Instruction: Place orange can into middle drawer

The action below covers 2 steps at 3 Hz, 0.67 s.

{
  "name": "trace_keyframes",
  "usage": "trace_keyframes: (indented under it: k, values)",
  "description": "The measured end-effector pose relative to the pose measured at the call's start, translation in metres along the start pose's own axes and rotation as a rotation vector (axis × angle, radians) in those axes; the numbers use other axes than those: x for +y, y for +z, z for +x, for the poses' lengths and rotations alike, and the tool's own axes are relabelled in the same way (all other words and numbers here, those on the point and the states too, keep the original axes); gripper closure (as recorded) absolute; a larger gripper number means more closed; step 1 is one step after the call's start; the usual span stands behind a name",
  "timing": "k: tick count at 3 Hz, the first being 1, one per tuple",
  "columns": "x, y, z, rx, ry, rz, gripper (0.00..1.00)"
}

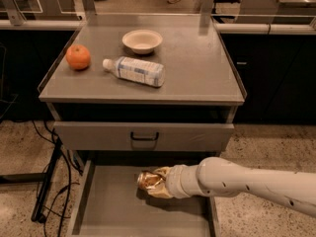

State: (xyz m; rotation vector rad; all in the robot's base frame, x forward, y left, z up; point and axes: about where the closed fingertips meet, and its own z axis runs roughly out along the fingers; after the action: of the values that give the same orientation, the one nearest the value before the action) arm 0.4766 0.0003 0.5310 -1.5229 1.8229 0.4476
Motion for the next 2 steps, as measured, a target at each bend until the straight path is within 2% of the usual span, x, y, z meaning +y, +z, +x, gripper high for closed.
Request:
trace_keyframes:
  k: [2]
  values:
    - [-0.001, 0.050, 0.049, 0.007, 0.074, -0.054, 1.00]
